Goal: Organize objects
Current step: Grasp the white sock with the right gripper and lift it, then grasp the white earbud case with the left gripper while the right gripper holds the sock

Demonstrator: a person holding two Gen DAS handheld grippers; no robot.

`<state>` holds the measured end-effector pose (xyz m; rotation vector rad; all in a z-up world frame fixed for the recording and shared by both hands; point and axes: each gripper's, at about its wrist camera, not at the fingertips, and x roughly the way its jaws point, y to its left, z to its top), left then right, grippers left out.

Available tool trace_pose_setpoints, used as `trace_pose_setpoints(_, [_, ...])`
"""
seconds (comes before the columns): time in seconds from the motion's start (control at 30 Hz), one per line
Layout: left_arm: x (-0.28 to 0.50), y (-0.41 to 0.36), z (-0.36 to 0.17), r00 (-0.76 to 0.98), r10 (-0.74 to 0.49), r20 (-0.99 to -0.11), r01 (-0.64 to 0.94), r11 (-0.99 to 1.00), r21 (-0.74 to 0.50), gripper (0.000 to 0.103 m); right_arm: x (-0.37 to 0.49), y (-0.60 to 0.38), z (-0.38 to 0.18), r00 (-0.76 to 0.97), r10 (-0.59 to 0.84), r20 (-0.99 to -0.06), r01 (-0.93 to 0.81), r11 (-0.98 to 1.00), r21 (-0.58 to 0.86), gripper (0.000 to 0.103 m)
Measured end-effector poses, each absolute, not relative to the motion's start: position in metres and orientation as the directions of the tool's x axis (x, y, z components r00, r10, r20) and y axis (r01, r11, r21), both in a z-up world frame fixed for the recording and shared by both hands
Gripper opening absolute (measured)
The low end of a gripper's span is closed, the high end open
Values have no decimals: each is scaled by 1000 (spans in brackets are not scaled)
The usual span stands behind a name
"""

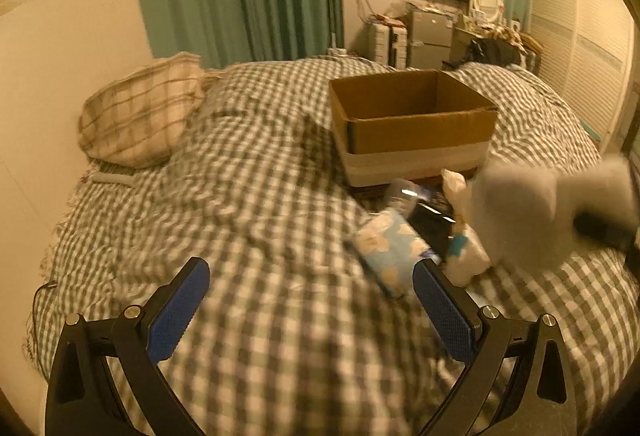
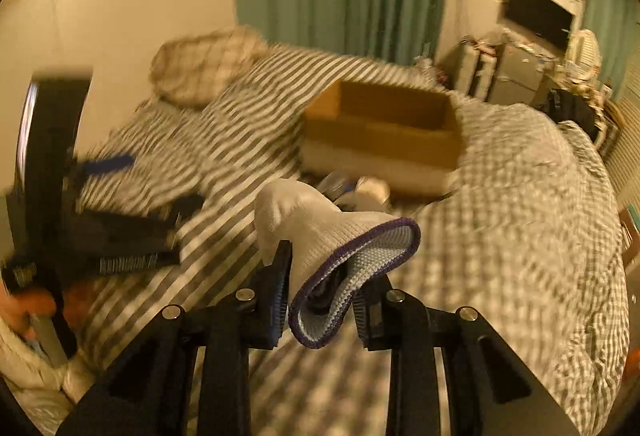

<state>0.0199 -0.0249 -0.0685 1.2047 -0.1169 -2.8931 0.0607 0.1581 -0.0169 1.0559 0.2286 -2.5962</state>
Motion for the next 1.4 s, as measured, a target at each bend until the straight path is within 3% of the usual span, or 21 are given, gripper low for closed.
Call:
trace_pose_setpoints(0.2, [6, 13, -82, -677, 3, -736, -103, -991, 90, 103, 41, 203, 8, -747, -178, -641, 256, -966, -30, 26])
trace_pose_setpoints(0.4, [6, 38, -103, -611, 44, -791, -185, -979, 89, 102, 22, 238, -1, -761, -108, -639, 161, -987, -24, 27])
trace_pose_setpoints(0.53, [7, 55, -124, -534, 58, -843, -241, -967, 87, 93, 22, 253, -11, -754, -100, -649, 141, -990, -11, 27])
trace_pose_setpoints(0.77, [-3, 66, -160, -369, 170, -914, -324, -945, -45, 90, 22, 252, -26, -732, -119, -671, 158, -987, 3, 27])
trace_pose_setpoints(0.83, [-7, 63, -164, -358, 193, -914, -312, -947, -78, 86, 23, 251, -27, -730, -117, -674, 158, -987, 0, 27])
trace_pose_setpoints(0.93, [-4, 66, -166, -326, 267, -907, -343, -927, -149, 54, 24, 248, -28, -729, -112, -676, 157, -988, -5, 27])
trace_pose_setpoints(1.13, [13, 65, -152, -398, 214, -892, -326, -942, -80, 54, 29, 242, -25, -728, -112, -676, 167, -986, -17, 27])
trace_pose_setpoints(1.4, [12, 44, -76, -608, 153, -779, -244, -970, -1, 53, 20, 233, -1, -748, -125, -652, 201, -979, -42, 26])
